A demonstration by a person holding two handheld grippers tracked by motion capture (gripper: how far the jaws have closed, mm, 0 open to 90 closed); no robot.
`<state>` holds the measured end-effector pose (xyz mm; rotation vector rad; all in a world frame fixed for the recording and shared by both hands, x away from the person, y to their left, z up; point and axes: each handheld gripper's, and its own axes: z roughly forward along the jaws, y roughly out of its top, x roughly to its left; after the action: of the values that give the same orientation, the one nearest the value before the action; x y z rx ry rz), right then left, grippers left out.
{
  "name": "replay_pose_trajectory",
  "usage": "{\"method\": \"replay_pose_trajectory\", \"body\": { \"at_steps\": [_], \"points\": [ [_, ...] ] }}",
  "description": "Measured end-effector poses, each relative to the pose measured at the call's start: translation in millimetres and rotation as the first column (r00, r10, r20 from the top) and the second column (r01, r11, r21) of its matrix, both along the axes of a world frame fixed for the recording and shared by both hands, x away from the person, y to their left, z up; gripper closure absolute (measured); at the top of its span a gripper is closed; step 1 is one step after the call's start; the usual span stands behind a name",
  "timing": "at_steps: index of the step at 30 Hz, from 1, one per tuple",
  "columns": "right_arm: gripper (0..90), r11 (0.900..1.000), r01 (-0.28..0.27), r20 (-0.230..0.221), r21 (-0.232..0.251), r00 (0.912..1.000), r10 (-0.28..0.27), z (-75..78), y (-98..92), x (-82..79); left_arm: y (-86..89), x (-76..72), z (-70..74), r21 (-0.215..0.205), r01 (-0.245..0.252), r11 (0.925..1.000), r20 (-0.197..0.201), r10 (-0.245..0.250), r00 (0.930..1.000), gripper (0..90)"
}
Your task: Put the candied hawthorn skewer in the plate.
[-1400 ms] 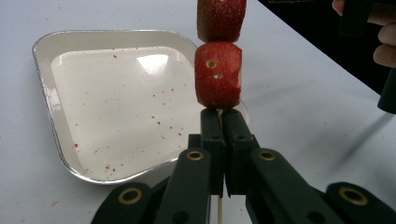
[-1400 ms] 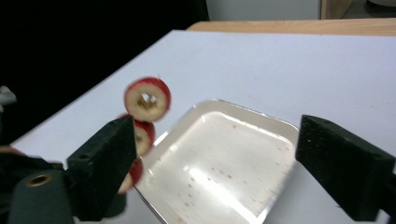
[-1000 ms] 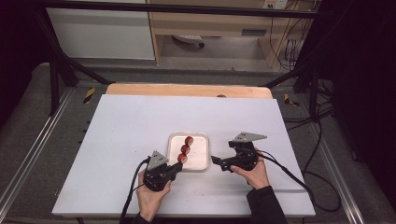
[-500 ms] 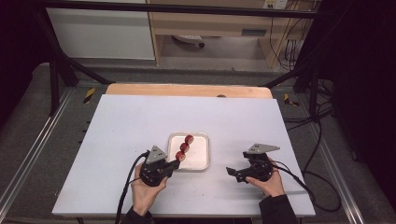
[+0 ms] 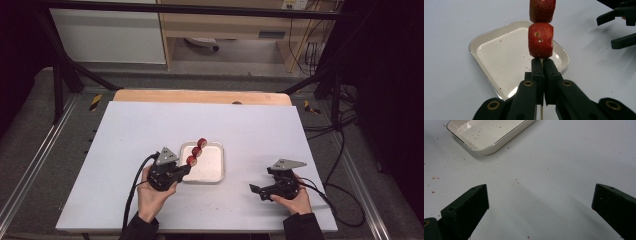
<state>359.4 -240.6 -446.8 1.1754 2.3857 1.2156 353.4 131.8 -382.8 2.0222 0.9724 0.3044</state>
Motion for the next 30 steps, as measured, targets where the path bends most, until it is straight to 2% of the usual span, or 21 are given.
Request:
{"method": "replay_pose_trajectory", "body": {
  "at_steps": [7,17,25,30],
  "points": [
    [1.9,1.0,0.003,0.002,0.003,1.0,-0.003,-1.3,-4.2,-3.3,-8.1,12.8,5.8,0.034,0.008,0.9994,-0.009,-0.007,0.9999,88.1],
    [2.1,1.0,0.0,0.005,0.016,1.0,0.0,-1.0,-7.9,-5.5,-18.5,32.1,6.8,0.097,0.003,0.9953,-0.029,0.0,0.9996,88.2],
    [2.1,1.0,-0.006,0.001,0.011,1.0,0.006,-2.4,-6.9,-5.8,-28.9,47.7,-7.3,0.16,-0.009,0.9871,-0.064,0.02,0.9977,88.2],
    [2.1,1.0,-0.006,-0.003,0.008,1.0,0.006,-3.3,-6.7,-5.3,-36.1,54.3,-15.8,0.18,-0.013,0.9836,-0.081,0.028,0.9963,88.2]
  ]
}}
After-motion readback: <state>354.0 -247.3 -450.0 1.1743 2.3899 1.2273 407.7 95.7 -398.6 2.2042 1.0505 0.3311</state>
